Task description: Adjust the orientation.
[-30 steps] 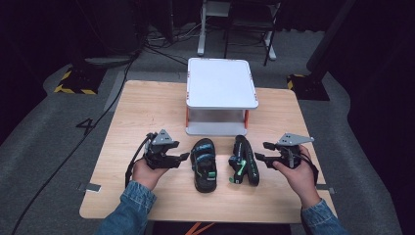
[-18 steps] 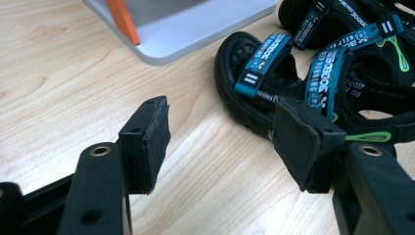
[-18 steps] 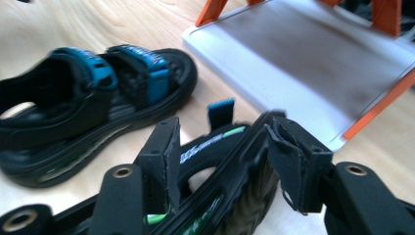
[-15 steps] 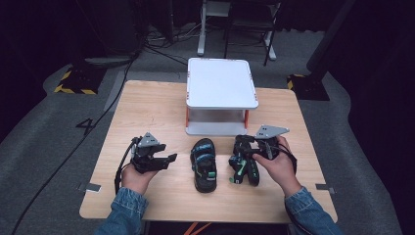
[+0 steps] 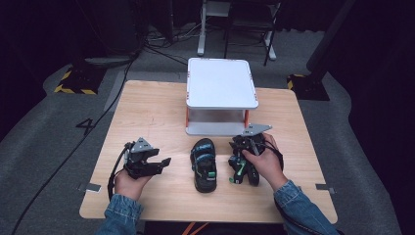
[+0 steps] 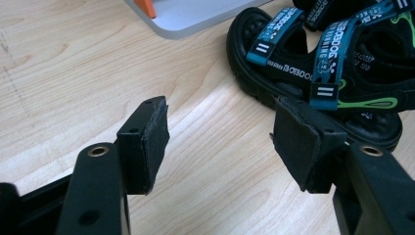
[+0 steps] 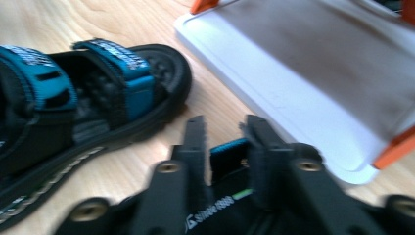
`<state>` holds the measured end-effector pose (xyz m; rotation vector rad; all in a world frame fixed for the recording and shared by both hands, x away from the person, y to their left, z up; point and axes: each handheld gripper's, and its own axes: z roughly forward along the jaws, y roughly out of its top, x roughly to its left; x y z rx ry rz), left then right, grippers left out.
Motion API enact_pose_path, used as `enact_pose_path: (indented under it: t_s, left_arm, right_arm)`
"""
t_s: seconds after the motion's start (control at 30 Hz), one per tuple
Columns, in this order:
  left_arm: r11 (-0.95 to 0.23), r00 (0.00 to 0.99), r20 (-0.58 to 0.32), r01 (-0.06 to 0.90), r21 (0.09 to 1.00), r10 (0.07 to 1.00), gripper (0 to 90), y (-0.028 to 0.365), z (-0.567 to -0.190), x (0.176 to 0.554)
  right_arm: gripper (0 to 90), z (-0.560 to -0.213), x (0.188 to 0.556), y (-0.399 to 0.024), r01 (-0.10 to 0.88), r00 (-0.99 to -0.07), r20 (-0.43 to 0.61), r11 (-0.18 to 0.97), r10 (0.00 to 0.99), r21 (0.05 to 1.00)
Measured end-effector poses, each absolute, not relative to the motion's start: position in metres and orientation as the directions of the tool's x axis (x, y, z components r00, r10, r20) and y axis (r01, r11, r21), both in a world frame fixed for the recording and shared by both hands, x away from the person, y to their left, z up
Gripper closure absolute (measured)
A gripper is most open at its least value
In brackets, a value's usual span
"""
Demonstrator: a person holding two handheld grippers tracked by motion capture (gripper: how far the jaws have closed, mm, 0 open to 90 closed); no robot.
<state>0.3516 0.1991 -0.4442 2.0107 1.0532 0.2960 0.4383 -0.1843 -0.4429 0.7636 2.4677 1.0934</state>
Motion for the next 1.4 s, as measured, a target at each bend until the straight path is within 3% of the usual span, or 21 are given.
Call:
enact_pose_path:
  t_s: [0.37, 0.43, 0.6, 1.07, 1.17, 1.27, 1.4]
  left_arm:
    - [-0.313, 0.638, -0.161, 0.563, 0.765, 0.753, 38.7, 0.193, -0.443, 0.360]
    - [-0.323, 0.649, -0.158, 0.556, 0.766, 0.744, 38.7, 0.188, -0.444, 0.364]
    - [-0.340, 0.667, -0.159, 0.552, 0.761, 0.728, 38.6, 0.180, -0.444, 0.370]
    - [-0.353, 0.687, -0.159, 0.541, 0.763, 0.709, 38.6, 0.169, -0.443, 0.380]
    - [-0.356, 0.690, -0.159, 0.540, 0.763, 0.706, 38.6, 0.168, -0.443, 0.381]
    - [-0.353, 0.691, -0.161, 0.538, 0.765, 0.704, 38.6, 0.167, -0.443, 0.381]
    - [-0.349, 0.692, -0.165, 0.538, 0.768, 0.703, 38.6, 0.166, -0.443, 0.383]
  right_arm:
    - [78.3, -0.423, 0.430, -0.210, 0.344, -0.776, -0.059, 0.500, 0.628, 0.795]
    - [84.2, -0.416, 0.426, -0.226, 0.344, -0.752, -0.067, 0.478, 0.655, 0.808]
    - [86.6, -0.413, 0.423, -0.246, 0.365, -0.716, -0.062, 0.448, 0.696, 0.816]
    - [86.8, -0.446, 0.436, -0.296, 0.494, -0.587, -0.035, 0.393, 0.809, 0.776]
    - [81.5, -0.444, 0.435, -0.299, 0.500, -0.579, -0.040, 0.393, 0.815, 0.771]
    - [67.2, -0.437, 0.431, -0.303, 0.490, -0.581, -0.036, 0.385, 0.813, 0.782]
    - [56.5, -0.424, 0.423, -0.307, 0.470, -0.598, -0.036, 0.387, 0.801, 0.793]
